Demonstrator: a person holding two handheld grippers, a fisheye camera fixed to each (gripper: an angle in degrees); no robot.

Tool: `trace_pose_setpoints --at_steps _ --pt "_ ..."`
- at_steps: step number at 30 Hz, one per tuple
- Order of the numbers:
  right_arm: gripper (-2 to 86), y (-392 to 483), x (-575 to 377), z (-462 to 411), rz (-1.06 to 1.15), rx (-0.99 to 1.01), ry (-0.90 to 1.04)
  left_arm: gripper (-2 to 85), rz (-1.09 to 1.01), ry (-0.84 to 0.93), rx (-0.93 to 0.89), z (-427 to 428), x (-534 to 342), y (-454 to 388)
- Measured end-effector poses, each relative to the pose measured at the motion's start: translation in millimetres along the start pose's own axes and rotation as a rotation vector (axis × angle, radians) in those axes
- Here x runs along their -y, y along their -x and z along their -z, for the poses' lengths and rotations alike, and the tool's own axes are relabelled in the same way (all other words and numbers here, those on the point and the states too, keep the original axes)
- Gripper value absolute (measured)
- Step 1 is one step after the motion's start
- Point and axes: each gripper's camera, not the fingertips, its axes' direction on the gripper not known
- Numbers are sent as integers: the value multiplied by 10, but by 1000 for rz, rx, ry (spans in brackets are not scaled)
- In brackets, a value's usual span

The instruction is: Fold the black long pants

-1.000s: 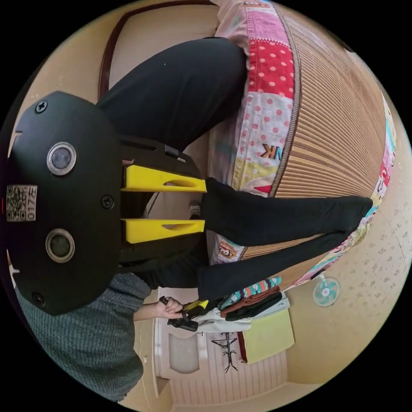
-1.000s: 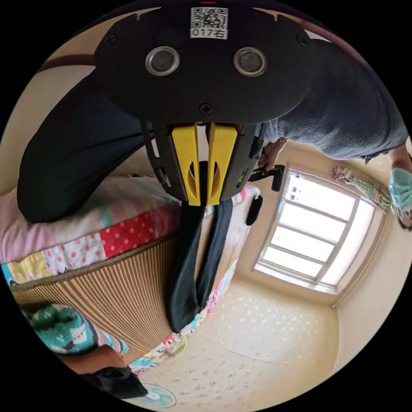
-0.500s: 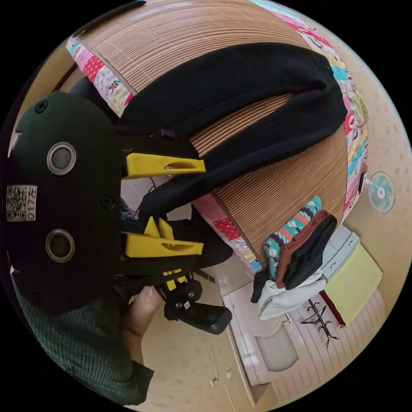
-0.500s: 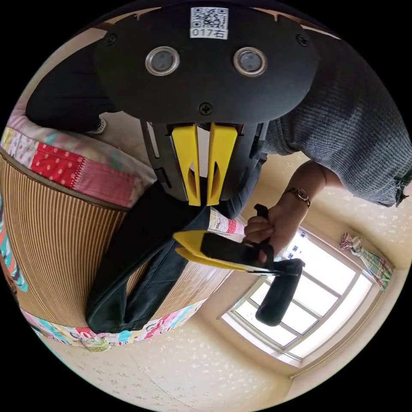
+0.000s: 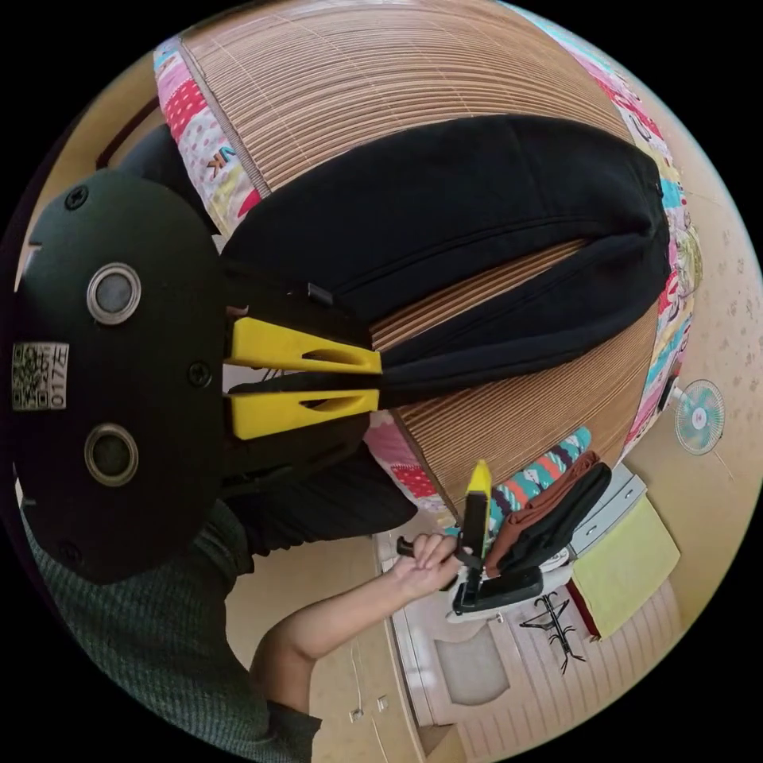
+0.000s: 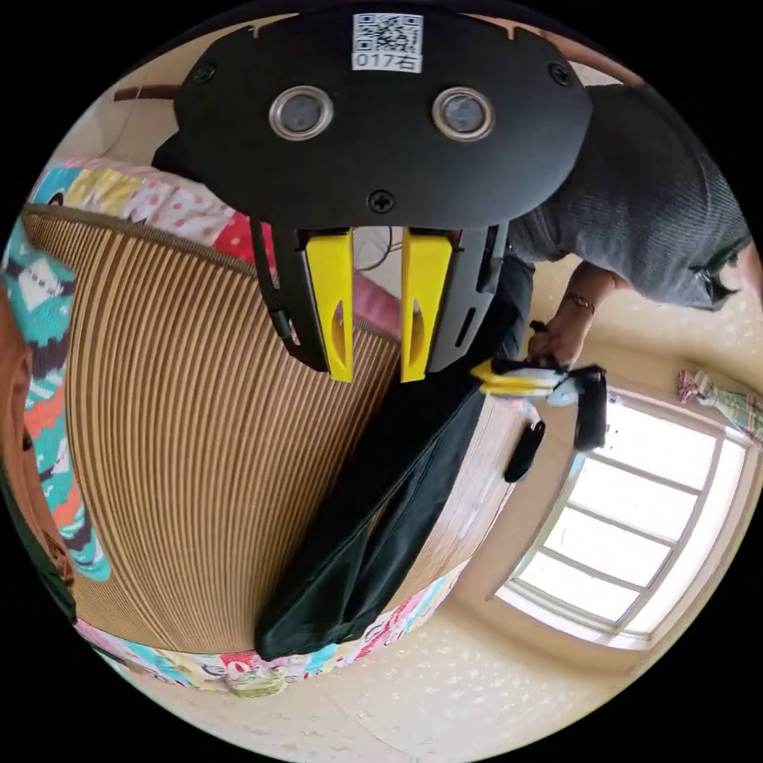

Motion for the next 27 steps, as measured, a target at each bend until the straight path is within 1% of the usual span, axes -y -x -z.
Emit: trace_pose_setpoints --at_steps 2,4,5,7,9,10,12,15,17,19,20,21,22,23,24,25,26,27 --pt "117 -186 485 97 -29 21 -65 41 19 31 29 -64 -30 101" --pt "129 -445 1200 108 -58 33 -140 41 41 42 21 -110 -63 188" --pt "131 -527 1379 90 -76 38 -156 41 48 44 10 -135 -87 231" --pt "138 -909 2066 -34 -178 98 -225 41 50 48 15 -170 -122 275" --pt "139 -1177 2524 -177 -265 155 -248 40 52 43 21 -194 -166 327" --pt "135 -1340 2816 -307 -335 167 -218 40 53 41 19 -193 -175 342" --pt "131 -1496 3199 -447 -389 167 -201 40 59 41 15 -163 -207 398" --pt "119 -1587 3629 -507 -422 165 -292 40 85 37 -15 -102 -261 518" --pt "99 -1590 3849 -562 -431 136 -310 39 108 24 -47 -65 -312 619" --pt "60 -1479 4112 -649 -426 -3 -282 38 128 -2 -87 -8 -384 723" --pt "51 -1420 4178 -671 -418 -50 -266 33 127 -57 -156 86 -470 781" --pt "43 -1234 4314 -708 -395 -175 -229 29 94 -167 -319 237 -605 840" --pt "38 -914 4451 -747 -354 -381 -200 27 81 -220 -408 311 -680 877" --pt "36 -710 4511 -773 -310 -480 -199 24 96 -302 -532 441 -838 972" --pt "33 -244 4599 -850 -185 -652 -219 21 129 -373 -603 560 -1003 1078" --pt "31 257 4631 -940 -43 -765 -272 21 138 -403 -629 616 -1084 1128" --pt "31 503 4631 -984 19 -806 -305 20 156 -442 -658 711 -1236 1229" --pt "32 960 4634 -1079 123 -845 -363 20 187 -458 -659 781 -1379 1327"
